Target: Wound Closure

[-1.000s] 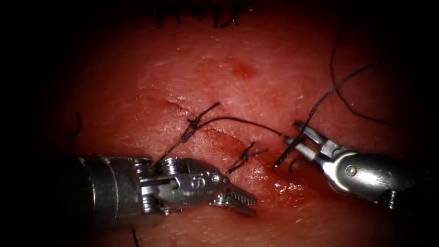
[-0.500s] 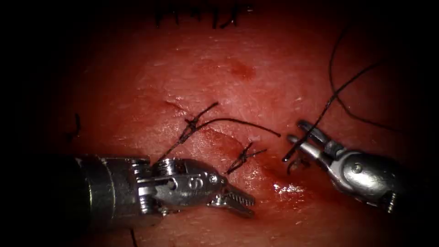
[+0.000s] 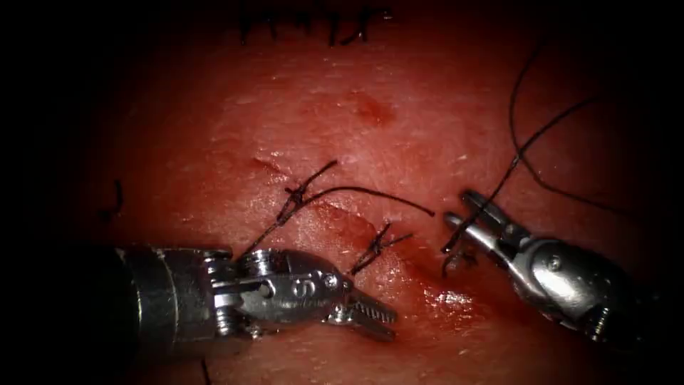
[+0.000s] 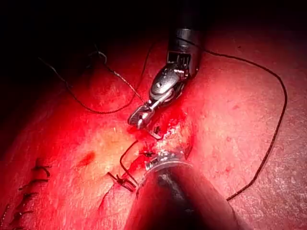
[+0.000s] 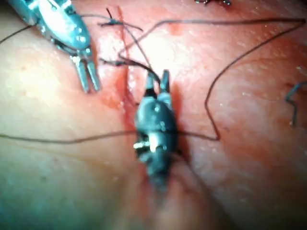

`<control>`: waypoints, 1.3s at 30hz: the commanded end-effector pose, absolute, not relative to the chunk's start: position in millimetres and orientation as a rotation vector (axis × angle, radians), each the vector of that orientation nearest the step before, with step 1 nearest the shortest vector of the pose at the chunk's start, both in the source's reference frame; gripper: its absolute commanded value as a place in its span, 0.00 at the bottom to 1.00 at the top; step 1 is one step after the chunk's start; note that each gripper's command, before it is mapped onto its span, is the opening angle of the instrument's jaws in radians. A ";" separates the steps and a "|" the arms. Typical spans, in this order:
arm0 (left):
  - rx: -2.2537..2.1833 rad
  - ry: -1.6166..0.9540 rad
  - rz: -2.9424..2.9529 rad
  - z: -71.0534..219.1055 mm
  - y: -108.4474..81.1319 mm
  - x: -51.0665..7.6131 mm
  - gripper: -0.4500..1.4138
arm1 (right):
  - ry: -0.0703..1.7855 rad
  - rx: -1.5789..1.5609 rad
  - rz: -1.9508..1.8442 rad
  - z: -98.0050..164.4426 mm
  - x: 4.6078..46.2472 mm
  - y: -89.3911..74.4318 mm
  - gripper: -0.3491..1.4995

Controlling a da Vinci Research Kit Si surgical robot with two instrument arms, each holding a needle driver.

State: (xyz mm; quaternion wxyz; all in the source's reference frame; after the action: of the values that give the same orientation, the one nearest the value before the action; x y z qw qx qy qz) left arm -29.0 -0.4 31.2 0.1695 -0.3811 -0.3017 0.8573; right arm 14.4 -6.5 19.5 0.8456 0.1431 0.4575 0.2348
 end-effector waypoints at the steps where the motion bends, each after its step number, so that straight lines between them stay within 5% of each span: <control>1: -1.084 -0.859 2.437 31.7 -0.5 -29.6 0.18 | 0.971 0.330 0.512 20.3 15.1 -7.6 0.00; 39: -1.083 -0.851 2.437 31.7 -0.5 -29.6 0.17 | 0.901 0.567 0.733 21.1 15.1 -11.2 0.00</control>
State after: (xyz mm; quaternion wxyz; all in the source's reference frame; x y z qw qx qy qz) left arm -29.0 -0.3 31.2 0.1706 -0.3809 -0.2994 0.8580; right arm 14.4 -10.3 20.6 0.7975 0.2630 0.4199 0.3443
